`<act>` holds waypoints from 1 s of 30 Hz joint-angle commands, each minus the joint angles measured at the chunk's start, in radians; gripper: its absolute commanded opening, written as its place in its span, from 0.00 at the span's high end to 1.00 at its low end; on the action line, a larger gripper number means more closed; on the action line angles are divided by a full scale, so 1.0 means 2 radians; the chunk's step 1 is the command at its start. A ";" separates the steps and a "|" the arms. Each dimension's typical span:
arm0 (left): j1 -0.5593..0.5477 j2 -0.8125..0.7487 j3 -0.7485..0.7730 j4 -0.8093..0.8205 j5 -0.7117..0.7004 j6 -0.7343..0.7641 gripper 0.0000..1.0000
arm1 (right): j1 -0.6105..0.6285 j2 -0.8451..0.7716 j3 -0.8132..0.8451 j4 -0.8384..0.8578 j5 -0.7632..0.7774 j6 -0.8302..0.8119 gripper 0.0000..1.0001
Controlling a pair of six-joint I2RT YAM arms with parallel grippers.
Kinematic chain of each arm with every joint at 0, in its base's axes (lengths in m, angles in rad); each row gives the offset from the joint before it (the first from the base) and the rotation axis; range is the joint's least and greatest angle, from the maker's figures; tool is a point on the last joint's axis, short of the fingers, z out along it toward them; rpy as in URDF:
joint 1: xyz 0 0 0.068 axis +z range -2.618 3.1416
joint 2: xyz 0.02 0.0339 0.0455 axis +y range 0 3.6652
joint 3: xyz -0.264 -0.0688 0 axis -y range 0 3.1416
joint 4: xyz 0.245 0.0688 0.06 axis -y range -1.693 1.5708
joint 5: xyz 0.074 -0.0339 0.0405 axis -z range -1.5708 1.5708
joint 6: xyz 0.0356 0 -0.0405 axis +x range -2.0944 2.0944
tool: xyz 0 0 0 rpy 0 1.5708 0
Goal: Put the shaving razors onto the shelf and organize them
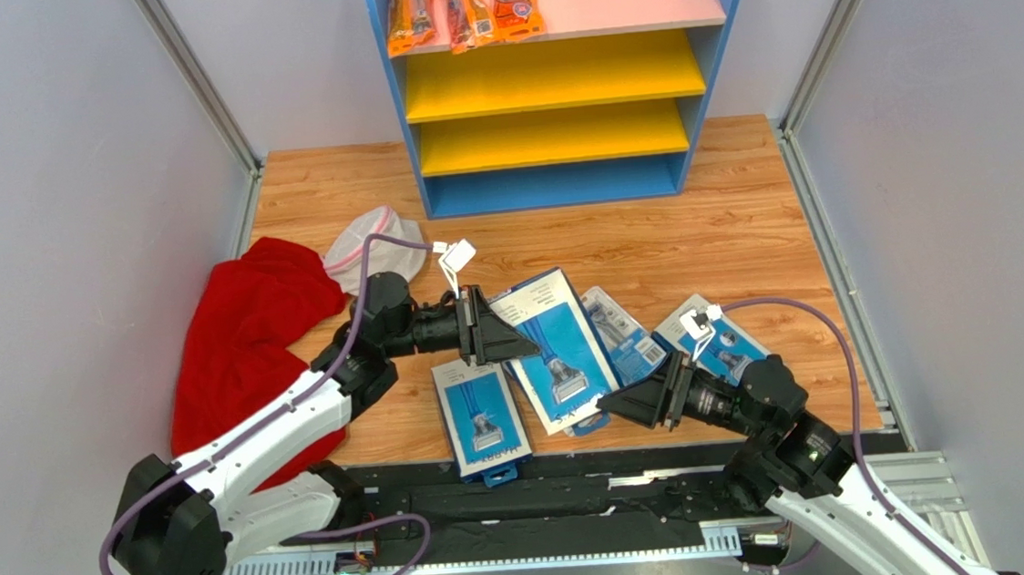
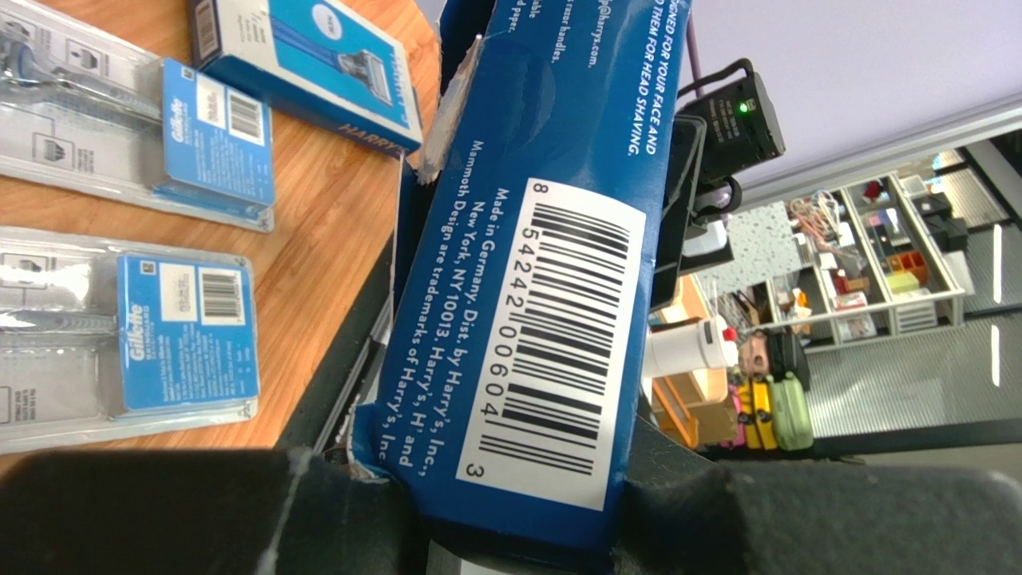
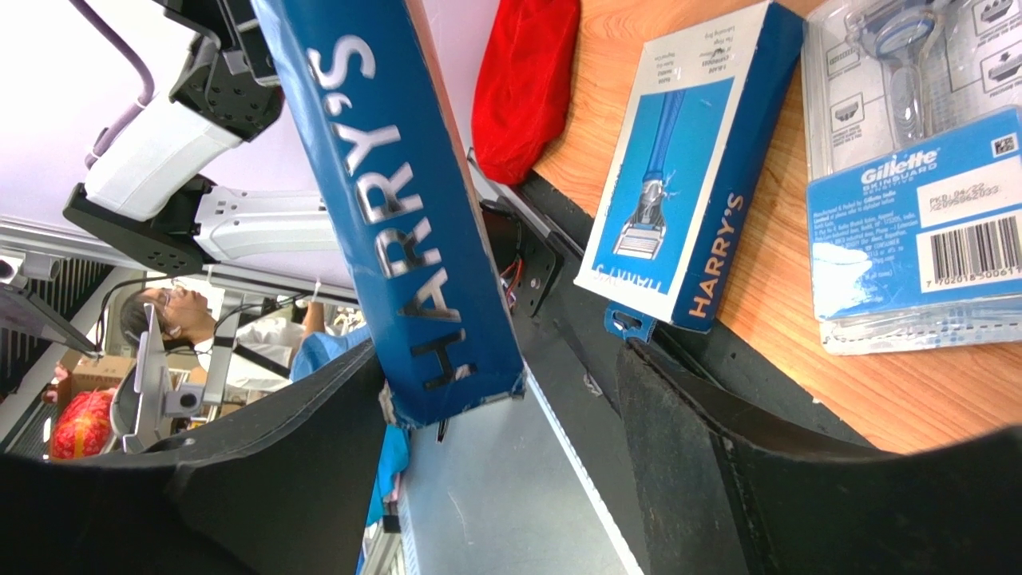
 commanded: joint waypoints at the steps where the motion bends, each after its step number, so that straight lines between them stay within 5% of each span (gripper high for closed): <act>1: 0.002 0.007 -0.007 0.063 0.028 -0.018 1.00 | -0.001 -0.010 0.003 0.023 0.015 -0.001 0.30; 5: 0.002 0.015 -0.011 0.072 0.035 -0.020 1.00 | -0.001 -0.015 0.001 0.032 0.017 0.004 0.39; 6: 0.002 0.015 -0.012 0.073 0.035 -0.021 1.00 | -0.001 -0.015 -0.001 0.035 0.015 0.005 0.57; 9: 0.002 0.015 -0.017 0.074 0.029 -0.020 1.00 | -0.001 -0.011 0.000 0.037 0.007 0.005 0.88; 12: 0.002 0.012 -0.017 0.073 0.022 -0.018 1.00 | -0.001 -0.006 0.001 0.039 -0.004 0.003 1.00; 14: 0.002 0.008 -0.013 0.060 0.018 -0.012 0.94 | -0.001 -0.005 0.001 0.039 -0.007 0.002 1.00; 17: 0.002 -0.001 0.007 -0.008 0.003 0.026 0.61 | -0.001 -0.005 0.004 0.035 -0.006 0.000 1.00; 21: 0.001 -0.024 0.048 -0.187 -0.067 0.122 0.39 | -0.001 -0.002 0.006 0.029 -0.004 -0.001 1.00; 22: 0.002 -0.032 0.056 -0.218 -0.086 0.136 0.16 | -0.001 0.001 0.007 0.027 -0.003 0.000 1.00; 24: 0.002 -0.034 0.091 -0.320 -0.153 0.183 0.01 | -0.001 0.002 0.007 0.026 -0.003 -0.003 1.00; 30: 0.002 -0.033 0.164 -0.510 -0.351 0.233 0.01 | -0.001 0.008 0.008 0.019 0.000 -0.006 1.00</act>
